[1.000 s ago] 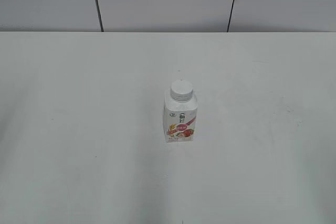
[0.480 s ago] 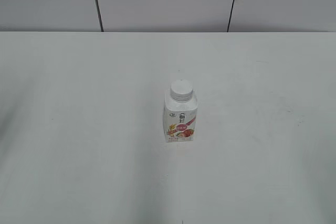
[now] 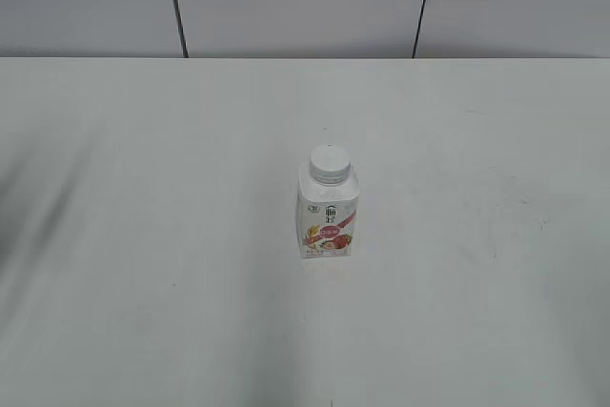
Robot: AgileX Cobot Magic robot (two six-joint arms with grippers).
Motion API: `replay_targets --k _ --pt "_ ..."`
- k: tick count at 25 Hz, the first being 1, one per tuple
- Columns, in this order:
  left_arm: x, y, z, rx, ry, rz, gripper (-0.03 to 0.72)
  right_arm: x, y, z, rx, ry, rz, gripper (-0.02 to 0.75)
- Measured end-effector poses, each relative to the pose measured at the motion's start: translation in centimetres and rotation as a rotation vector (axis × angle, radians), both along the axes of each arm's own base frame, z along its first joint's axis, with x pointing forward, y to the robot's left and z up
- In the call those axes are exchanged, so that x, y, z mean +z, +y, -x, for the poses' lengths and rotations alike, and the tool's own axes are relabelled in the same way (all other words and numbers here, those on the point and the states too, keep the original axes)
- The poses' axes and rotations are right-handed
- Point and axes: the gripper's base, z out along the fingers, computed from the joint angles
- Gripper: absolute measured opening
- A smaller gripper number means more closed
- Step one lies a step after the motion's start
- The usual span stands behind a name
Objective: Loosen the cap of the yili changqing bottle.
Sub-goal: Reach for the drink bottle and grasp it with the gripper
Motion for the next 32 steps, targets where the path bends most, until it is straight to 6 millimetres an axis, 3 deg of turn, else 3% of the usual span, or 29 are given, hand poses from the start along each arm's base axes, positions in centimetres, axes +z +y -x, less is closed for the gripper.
replay_targets --k 12,25,32 --pt "-5.3 -3.0 -2.8 -0.402 0.104 0.003 0.471 0.0 0.0 0.0 0.0 0.0 0.0 0.575" --pt "-6.7 -5.8 -6.4 -0.91 0.268 0.025 0.503 0.0 0.0 0.0 0.0 0.0 0.0 0.575" --pt "-5.9 -11.0 -7.4 -1.107 0.232 -0.082 0.536 0.0 0.0 0.0 0.0 0.0 0.0 0.575"
